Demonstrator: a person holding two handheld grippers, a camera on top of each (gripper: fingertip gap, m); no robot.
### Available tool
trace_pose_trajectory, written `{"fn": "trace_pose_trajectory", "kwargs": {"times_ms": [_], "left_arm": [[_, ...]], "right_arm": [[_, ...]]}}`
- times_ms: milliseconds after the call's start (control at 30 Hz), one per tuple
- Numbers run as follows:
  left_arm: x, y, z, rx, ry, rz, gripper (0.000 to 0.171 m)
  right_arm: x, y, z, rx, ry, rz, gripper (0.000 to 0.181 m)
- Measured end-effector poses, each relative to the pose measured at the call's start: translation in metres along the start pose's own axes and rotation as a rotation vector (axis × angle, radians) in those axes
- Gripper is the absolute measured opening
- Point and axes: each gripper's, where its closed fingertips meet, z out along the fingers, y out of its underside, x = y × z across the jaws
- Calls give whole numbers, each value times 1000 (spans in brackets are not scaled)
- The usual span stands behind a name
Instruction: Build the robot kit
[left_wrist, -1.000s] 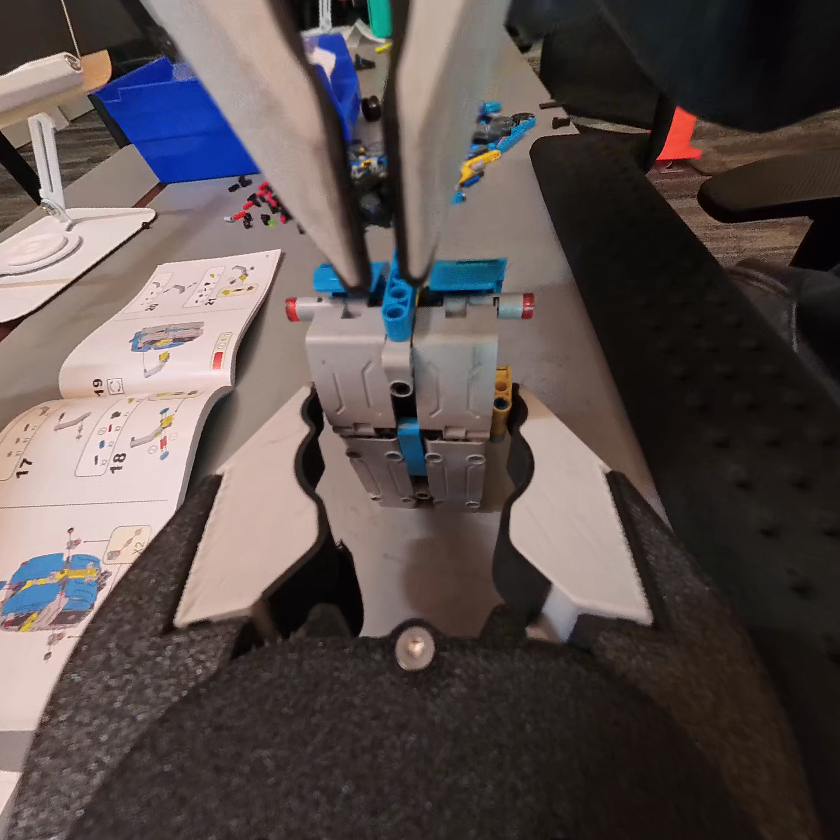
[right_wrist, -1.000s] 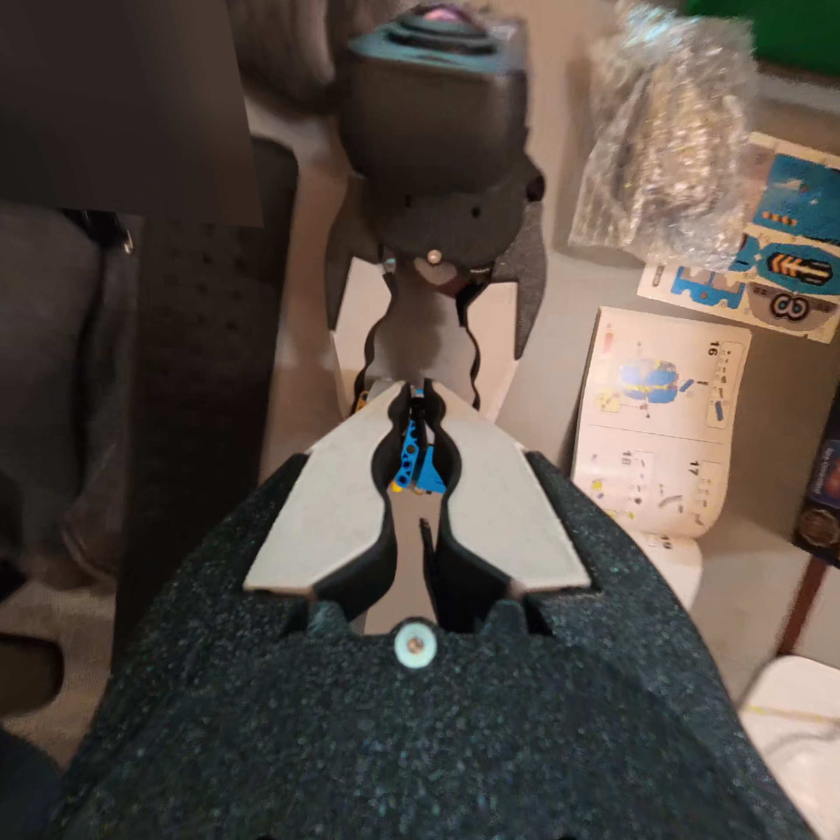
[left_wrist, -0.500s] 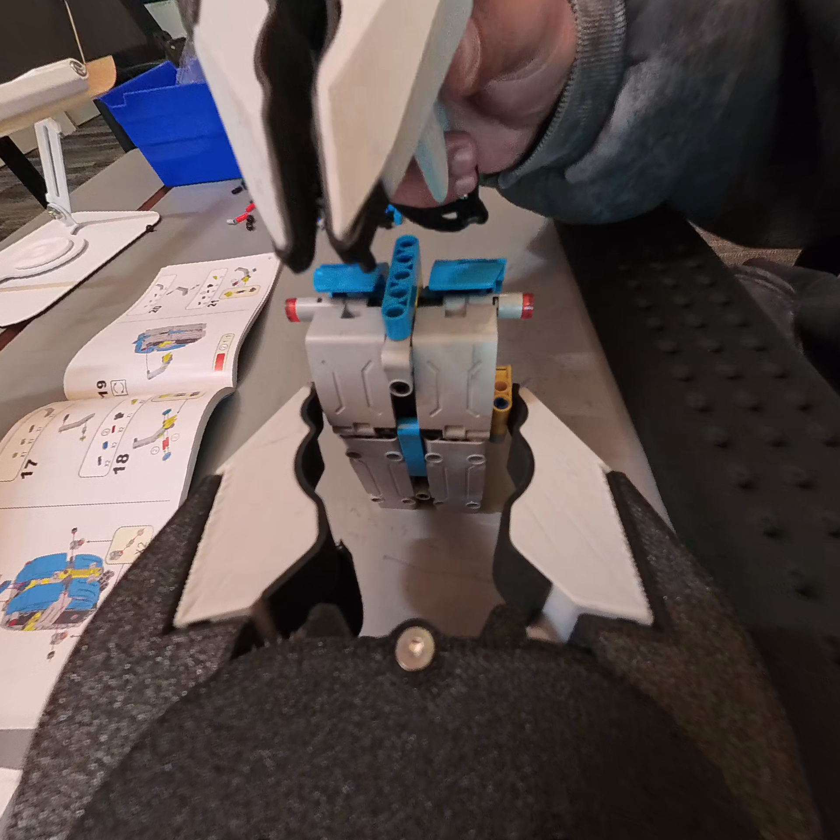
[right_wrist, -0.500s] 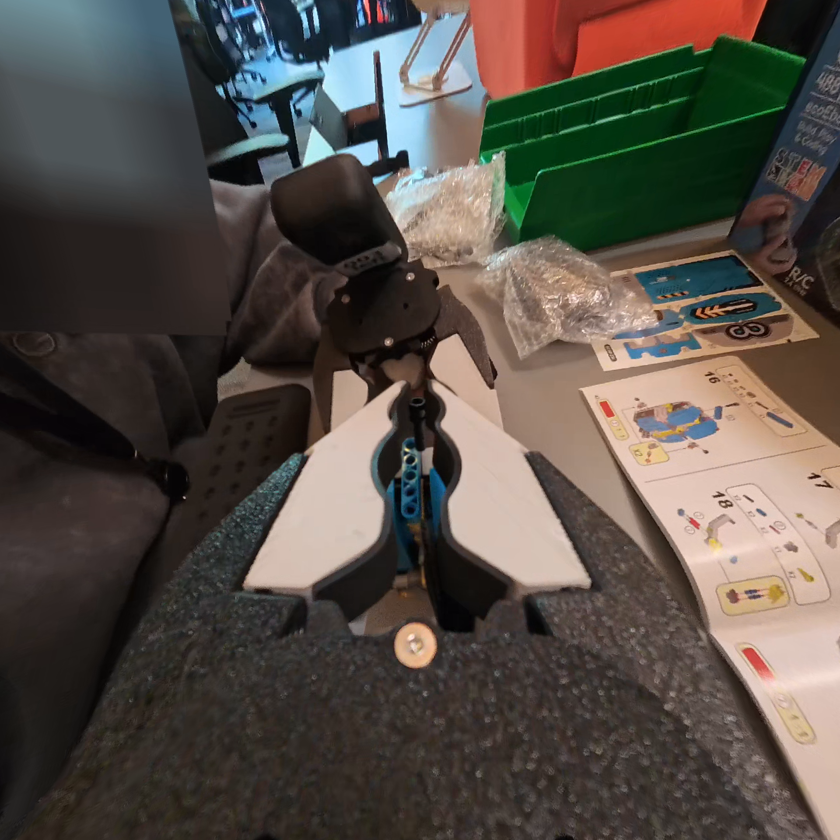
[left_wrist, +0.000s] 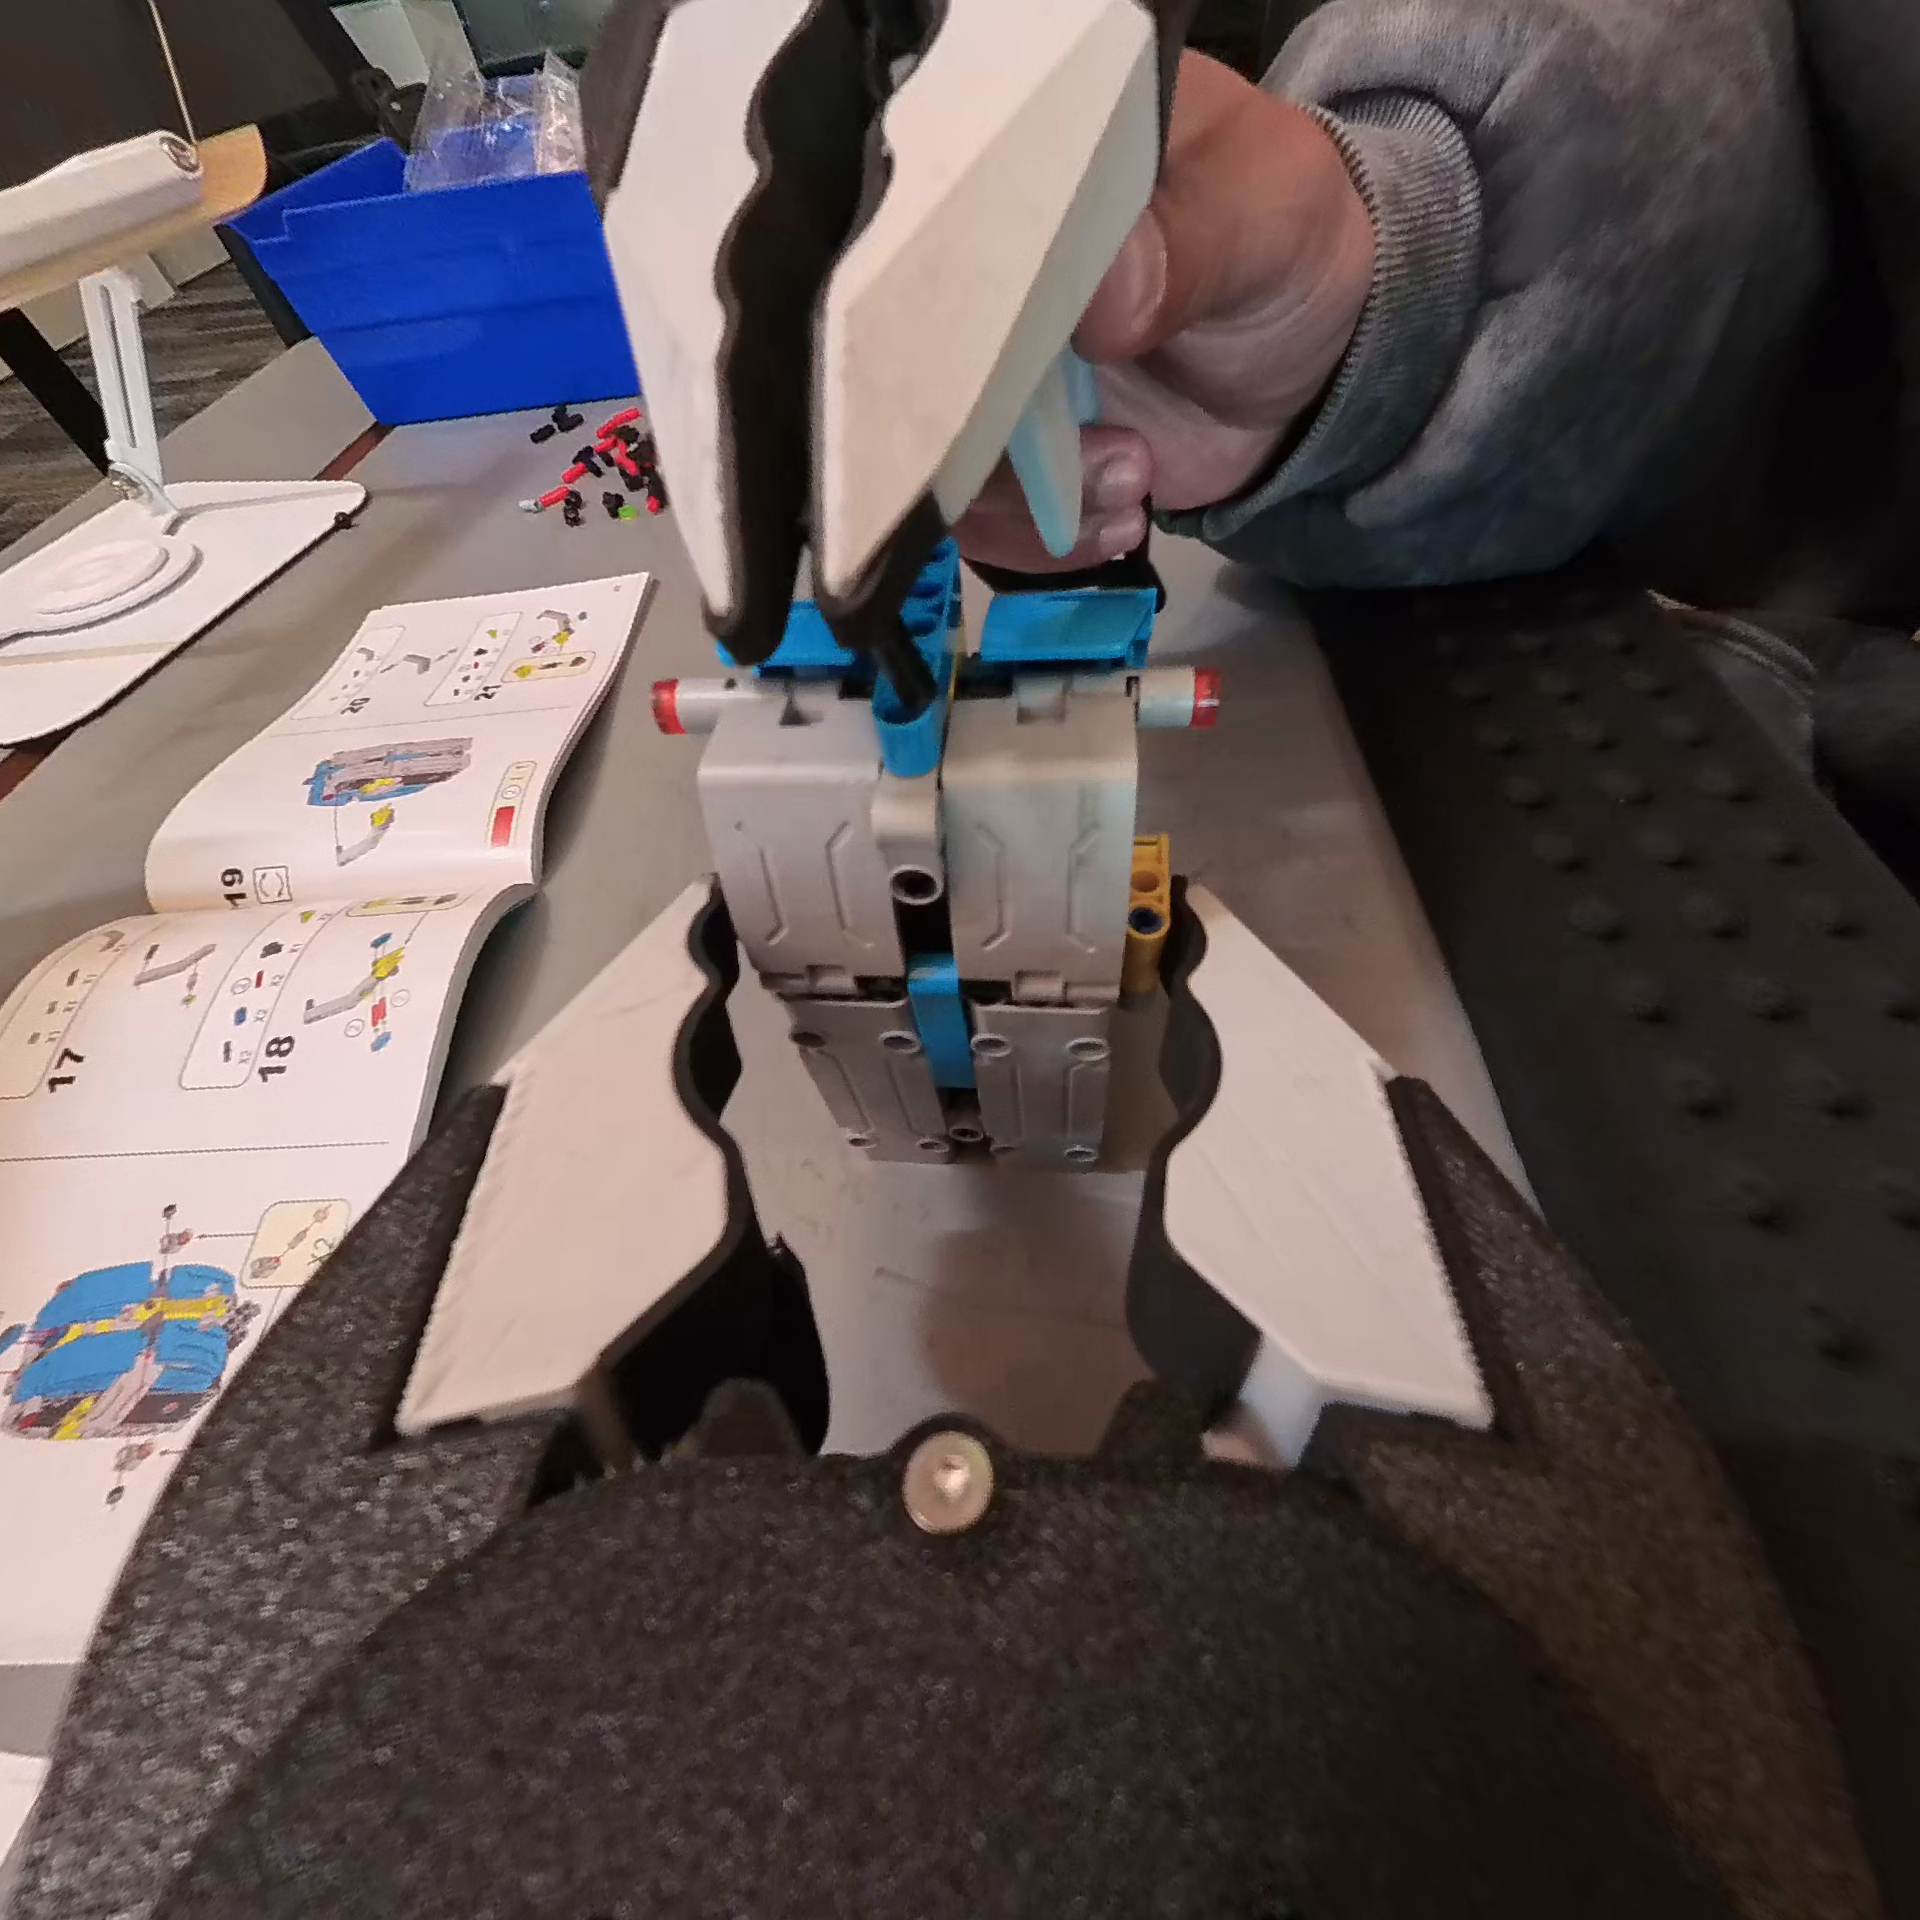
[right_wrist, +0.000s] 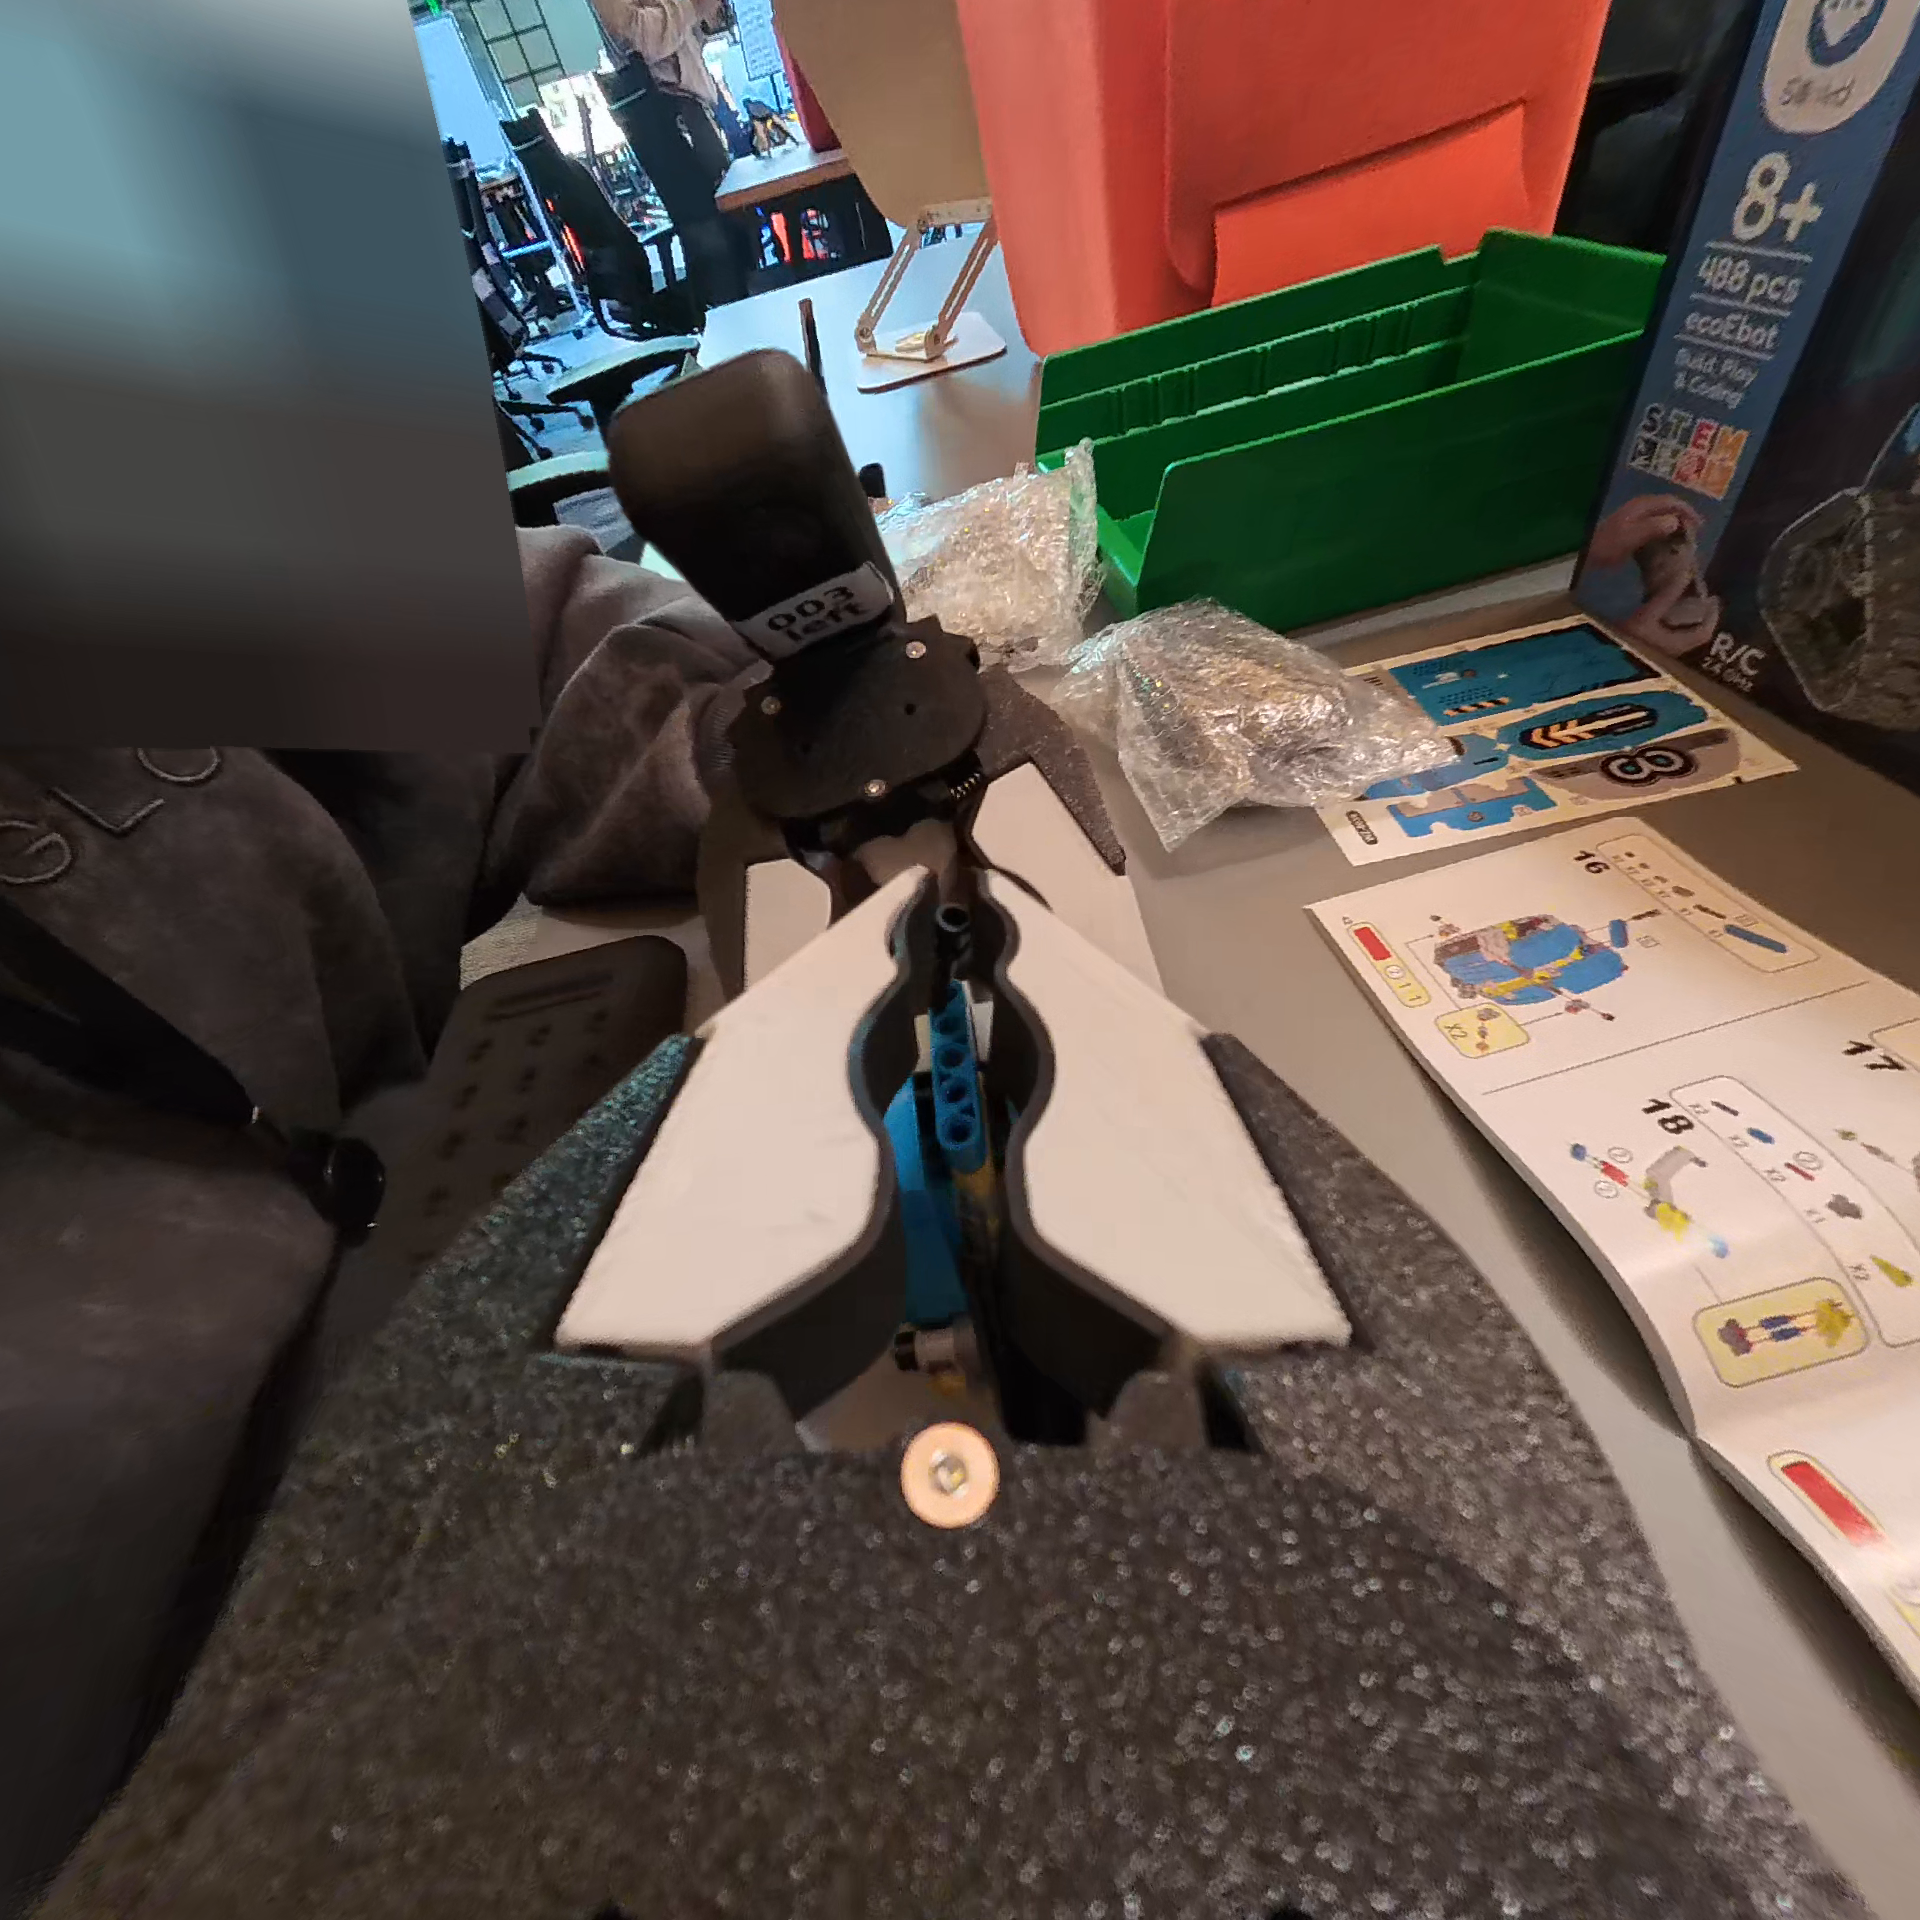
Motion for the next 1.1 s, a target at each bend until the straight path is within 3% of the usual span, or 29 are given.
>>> {"fn": "trace_pose_trajectory", "kwargs": {"times_ms": [133,200,300,367,500,567,600,733,867,1100], "left_arm": [[0,-1,-2,7,-1,-7,84],[3,-12,-8,76,0,-8,85],[-2,-48,-32,285,-42,-53,68],[-8,-57,-41,347,-56,-103,45],[-8,-70,-51,445,-9,-183,29],[-9,-69,-51,437,-33,-159,19],[-9,-68,-50,429,-38,-143,4],[-10,-63,-48,388,-54,-100,3],[-12,-52,-40,287,-156,51,3],[-9,-52,-38,256,-193,124,3]], "right_arm": [[-3,-2,4,-2,29,-61,5],[-1,-6,5,13,34,-29,5],[4,-19,1,78,60,34,5],[2,-27,0,120,46,91,5],[-5,-27,6,123,42,99,5],[-7,-26,8,125,33,101,5],[-8,-26,8,125,24,105,5],[-8,-20,6,56,29,50,6],[-4,-2,-2,-145,45,-64,9],[-6,6,-6,-343,92,-215,6]]}}
